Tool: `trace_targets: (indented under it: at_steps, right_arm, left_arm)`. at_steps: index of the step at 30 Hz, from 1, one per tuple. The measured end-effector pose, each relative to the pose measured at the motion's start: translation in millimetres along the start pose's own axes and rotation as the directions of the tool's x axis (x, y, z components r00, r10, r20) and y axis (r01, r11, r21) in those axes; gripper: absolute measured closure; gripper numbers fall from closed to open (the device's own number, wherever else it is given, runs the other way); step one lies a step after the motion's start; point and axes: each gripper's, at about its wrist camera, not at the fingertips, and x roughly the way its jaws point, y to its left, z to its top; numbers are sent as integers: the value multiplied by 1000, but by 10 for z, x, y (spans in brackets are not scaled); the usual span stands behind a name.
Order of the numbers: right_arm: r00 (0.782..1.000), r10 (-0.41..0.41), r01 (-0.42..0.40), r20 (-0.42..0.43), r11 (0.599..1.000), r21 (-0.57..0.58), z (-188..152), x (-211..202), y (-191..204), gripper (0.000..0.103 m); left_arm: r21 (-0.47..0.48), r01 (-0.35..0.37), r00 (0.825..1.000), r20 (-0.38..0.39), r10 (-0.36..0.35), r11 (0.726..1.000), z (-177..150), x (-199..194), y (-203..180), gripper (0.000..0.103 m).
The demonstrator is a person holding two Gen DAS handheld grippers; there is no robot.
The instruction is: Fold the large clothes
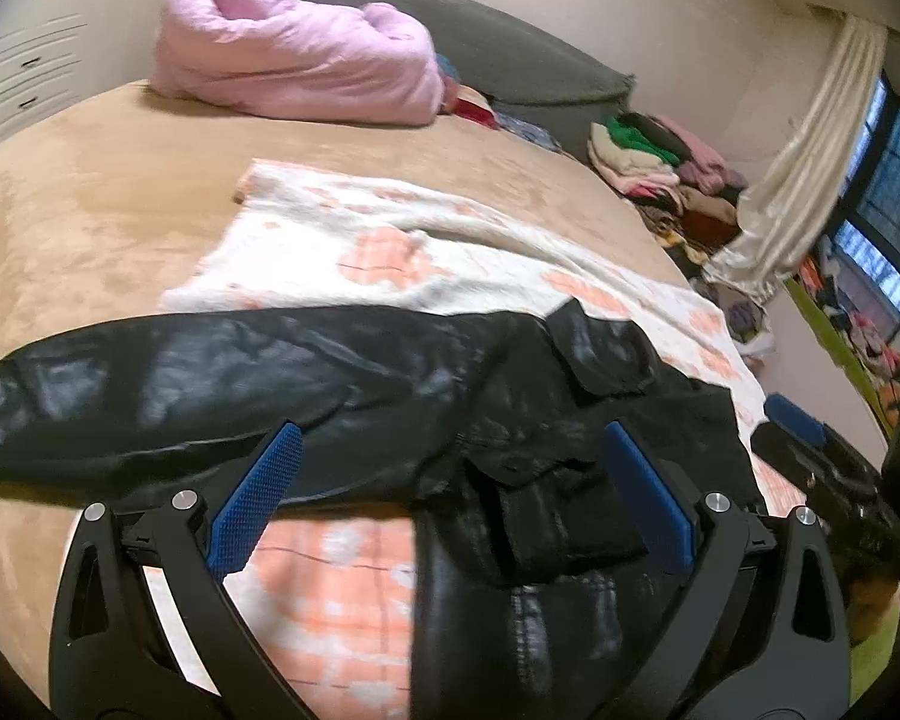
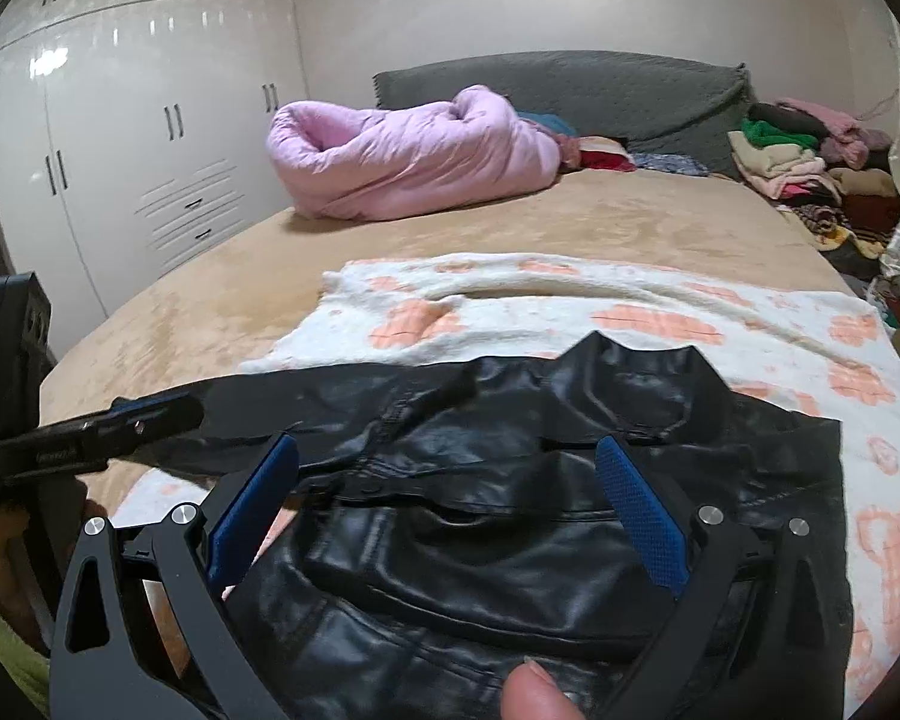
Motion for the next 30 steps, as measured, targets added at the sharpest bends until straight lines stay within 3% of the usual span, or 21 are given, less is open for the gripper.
trace_targets:
  at_steps: [14,18,23,30]
  right_arm:
    - [996,77,-78,-43,997,-25,137,327,473,4]
    - [996,77,-78,-53,997,-18,152,399,561,4]
    - [995,79,-79,-60,997,2,187,475,660,4]
    - [991,107,-108,-76,994,-8,239,583,829,4]
  left_arm:
    - [-103,-131,990,46,136,986,132,-183,493,9]
    - [-141,-195,978,51,204,971,156,-232,668,9]
    - [-187,-230,970,32,240,955,156,-229,819,9]
    - [-255,-310,946,16,325,916,147,-235,1056,9]
